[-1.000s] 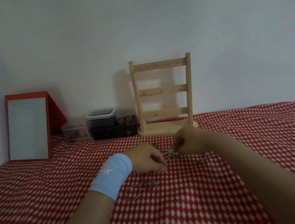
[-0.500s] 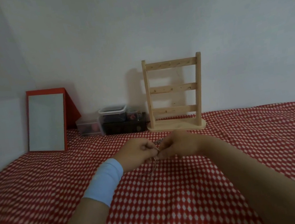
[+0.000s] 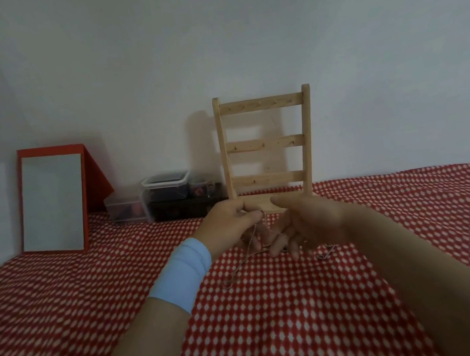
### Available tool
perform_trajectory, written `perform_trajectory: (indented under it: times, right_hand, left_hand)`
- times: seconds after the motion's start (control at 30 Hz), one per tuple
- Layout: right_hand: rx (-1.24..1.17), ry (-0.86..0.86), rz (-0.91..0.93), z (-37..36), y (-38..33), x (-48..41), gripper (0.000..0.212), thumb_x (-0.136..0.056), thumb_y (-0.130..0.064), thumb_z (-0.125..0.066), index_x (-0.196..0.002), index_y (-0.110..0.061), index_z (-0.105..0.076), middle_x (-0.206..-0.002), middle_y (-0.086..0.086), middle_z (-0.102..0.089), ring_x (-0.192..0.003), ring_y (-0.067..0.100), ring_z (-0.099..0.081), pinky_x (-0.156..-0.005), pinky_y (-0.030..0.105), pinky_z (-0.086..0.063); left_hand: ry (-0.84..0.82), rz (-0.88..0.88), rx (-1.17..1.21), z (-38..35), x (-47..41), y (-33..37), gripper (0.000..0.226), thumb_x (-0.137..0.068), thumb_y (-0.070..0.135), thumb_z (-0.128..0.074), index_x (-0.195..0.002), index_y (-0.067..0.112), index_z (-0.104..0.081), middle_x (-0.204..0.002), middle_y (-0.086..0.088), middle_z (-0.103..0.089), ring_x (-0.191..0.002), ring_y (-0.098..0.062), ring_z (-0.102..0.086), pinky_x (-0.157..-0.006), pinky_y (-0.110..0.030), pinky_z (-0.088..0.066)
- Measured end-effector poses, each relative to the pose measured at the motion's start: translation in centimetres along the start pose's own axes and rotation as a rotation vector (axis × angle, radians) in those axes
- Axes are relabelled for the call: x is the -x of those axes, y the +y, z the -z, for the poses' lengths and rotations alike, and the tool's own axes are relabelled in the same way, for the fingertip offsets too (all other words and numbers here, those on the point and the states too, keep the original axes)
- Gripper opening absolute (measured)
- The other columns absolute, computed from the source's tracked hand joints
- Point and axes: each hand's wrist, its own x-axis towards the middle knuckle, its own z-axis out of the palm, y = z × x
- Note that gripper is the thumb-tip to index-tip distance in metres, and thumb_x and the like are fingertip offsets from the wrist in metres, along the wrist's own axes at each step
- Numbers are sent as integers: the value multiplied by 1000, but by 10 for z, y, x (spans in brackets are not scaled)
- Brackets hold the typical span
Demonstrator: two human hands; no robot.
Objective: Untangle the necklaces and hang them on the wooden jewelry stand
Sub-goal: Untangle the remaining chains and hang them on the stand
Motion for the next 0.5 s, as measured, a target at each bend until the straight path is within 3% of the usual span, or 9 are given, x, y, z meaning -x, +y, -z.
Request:
perform_trajectory:
  times: [0.07, 0.13, 0.23, 0.33, 0.43, 0.5]
  right_hand:
    - [-53, -13, 42, 2, -1, -5, 80, -103, -66, -21, -113, -4, -71, -106, 15, -74, -71, 19, -61, -62, 31, -42]
    - [-98, 66, 74, 9, -4, -9, 68, -105, -60, -30, -112, -5, -69, -99, 12, -73, -68, 17, -60, -60, 29, -44]
    - [-116, 166, 114, 27, -5, -10, 37, -108, -33, -43, -113, -5, -67, -75, 5, -61, -60, 15, -51, -57, 28, -43]
    - [-305, 150, 246, 43, -2, -10, 24, -106, -15, -47, -119, -10, -67, -68, 2, -54, -55, 14, -45, -50, 25, -42]
    - [-458, 90, 324, 57, 2, -13, 19, -102, -19, -54, -109, -10, -70, -71, 0, -54, -55, 11, -48, -48, 21, -44]
    - [-528, 34, 339, 64, 7, -17, 16, -98, -19, -57, -101, -9, -69, -74, 1, -57, -58, 10, -53, -49, 20, -52]
  left_hand:
    - [47, -45, -88, -9, -9, 9, 7, -94, 18, -64, -94, 13, -68, -80, -3, -77, -58, -11, -69, -61, -27, -54]
    - [144, -124, -202, -13, -20, 17, 5, -89, 21, -69, -85, 18, -71, -76, 4, -76, -63, -6, -70, -71, -27, -56]
    - [181, -207, -309, -14, -32, 29, 5, -88, 27, -71, -87, 22, -73, -80, 5, -75, -61, -9, -70, -76, -22, -54]
    - [44, -162, -344, -11, -42, 31, 9, -89, 26, -69, -87, 19, -73, -84, 3, -74, -61, -12, -71, -73, -32, -60]
    - [-165, -54, -326, -15, -52, 22, 16, -96, 27, -60, -93, 19, -74, -91, -1, -75, -77, -19, -73, -74, -33, -61]
    - [-189, 27, -262, -21, -62, 11, 27, -100, 29, -51, -104, 16, -73, -99, -2, -75, -89, -17, -71, -80, -33, -60]
